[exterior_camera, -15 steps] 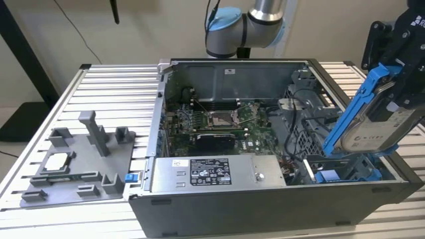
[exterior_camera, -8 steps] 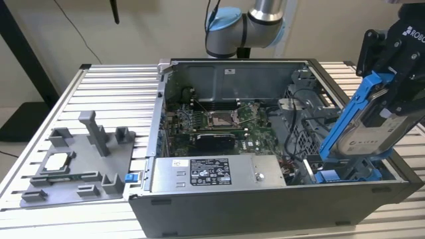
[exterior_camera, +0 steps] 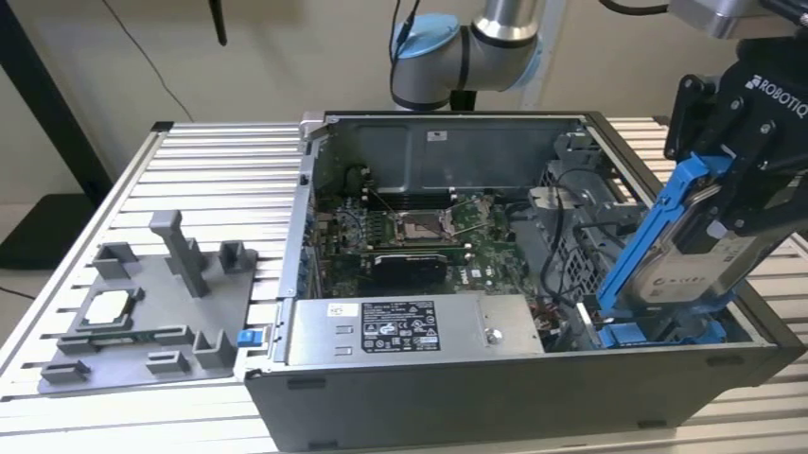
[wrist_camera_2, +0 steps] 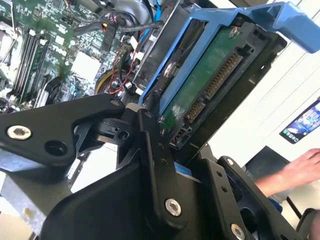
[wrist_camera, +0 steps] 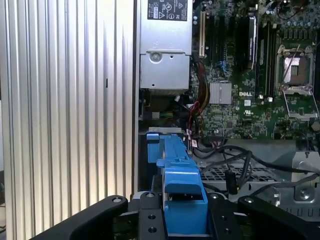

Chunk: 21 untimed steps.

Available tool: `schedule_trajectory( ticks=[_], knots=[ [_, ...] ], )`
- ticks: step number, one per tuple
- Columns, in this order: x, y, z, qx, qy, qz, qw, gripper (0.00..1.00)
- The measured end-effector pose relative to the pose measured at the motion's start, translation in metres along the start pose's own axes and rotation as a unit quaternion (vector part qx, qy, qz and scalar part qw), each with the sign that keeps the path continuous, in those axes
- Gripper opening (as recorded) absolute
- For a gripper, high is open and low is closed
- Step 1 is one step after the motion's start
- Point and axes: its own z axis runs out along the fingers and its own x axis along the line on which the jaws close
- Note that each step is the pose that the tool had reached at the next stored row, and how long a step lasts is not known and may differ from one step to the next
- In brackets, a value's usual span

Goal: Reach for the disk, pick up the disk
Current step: 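Pick up the disk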

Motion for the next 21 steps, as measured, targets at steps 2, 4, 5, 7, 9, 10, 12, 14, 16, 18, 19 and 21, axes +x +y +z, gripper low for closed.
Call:
schedule_trajectory(
  ticks=[2, 4, 5, 7, 9, 10, 12, 14, 16, 18, 19, 21],
  knots=[
    [0.0001, 0.0003, 0.0037, 0.0, 0.0, 0.0, 1.0, 0.0],
    [0.0002, 0.0007, 0.0073, 0.0, -0.0001, 0.0, 1.0, 0.0],
    [0.0003, 0.0008, 0.0086, 0.0, -0.0002, 0.0, 1.0, 0.0],
    [0.0001, 0.0008, 0.0105, 0.0, -0.0013, 0.0, 1.0, 0.0],
    [-0.0003, 0.0007, 0.0122, 0.0, -0.0039, 0.0, 1.0, 0.0],
    [-0.0005, 0.0008, 0.013, 0.0, -0.0054, 0.0, 1.0, 0.0],
    [-0.0008, 0.0007, 0.0145, -0.0001, -0.0084, 0.0, 1.0, 0.0],
    [-0.0011, 0.0002, 0.0154, -0.0001, -0.0106, 0.0, 0.9999, 0.0],
    [-0.0012, -0.001, 0.0162, -0.0001, -0.012, -0.001, 0.9999, 0.0],
    [-0.0013, -0.0018, 0.0167, -0.0002, -0.0128, -0.002, 0.9999, 0.0],
    [-0.0013, -0.0018, 0.0172, -0.0002, -0.0132, -0.003, 0.9999, 0.0],
    [-0.0012, -0.0019, 0.019, -0.0002, -0.0147, -0.004, 0.9999, 0.0]
  ],
)
